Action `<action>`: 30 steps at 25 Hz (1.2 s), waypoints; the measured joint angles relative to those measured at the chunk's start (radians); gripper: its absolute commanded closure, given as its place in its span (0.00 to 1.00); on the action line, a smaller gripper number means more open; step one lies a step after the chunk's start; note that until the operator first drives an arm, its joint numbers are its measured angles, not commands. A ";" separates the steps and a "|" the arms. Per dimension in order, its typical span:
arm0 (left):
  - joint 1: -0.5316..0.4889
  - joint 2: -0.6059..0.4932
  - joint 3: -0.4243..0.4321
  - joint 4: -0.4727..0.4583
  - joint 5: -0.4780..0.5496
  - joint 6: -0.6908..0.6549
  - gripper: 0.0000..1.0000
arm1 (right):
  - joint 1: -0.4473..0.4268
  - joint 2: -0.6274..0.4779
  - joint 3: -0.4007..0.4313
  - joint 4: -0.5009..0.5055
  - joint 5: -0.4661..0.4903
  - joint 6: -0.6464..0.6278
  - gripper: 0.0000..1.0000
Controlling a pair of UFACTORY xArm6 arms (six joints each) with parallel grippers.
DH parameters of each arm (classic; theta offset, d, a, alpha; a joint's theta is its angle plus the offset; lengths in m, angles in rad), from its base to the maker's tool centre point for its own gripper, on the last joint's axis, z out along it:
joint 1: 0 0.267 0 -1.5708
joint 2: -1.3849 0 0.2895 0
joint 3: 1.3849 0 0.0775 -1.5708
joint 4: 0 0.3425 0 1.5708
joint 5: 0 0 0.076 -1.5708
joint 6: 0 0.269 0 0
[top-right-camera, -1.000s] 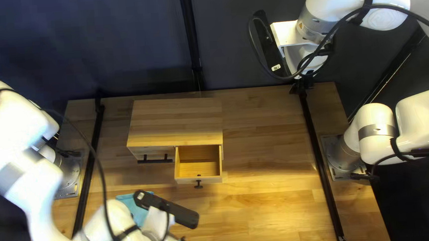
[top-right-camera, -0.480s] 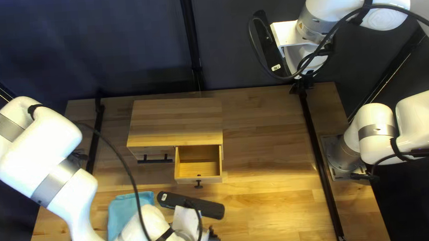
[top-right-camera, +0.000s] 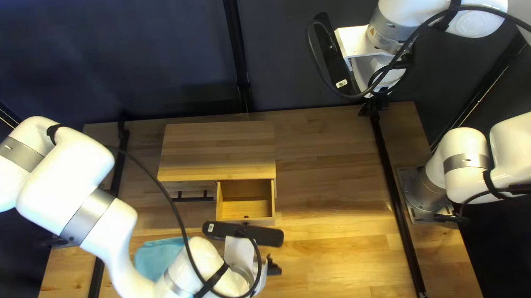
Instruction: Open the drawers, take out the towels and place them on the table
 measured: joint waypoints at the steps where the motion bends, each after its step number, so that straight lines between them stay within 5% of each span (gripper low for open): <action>1: 0.004 -0.002 0.005 0.005 -0.001 -0.004 0.00 | 0.000 0.000 0.000 0.000 0.000 0.000 0.00; 30: 0.045 -0.089 0.145 0.124 -0.021 -0.055 0.00 | 0.000 0.000 0.000 0.000 0.000 0.000 0.00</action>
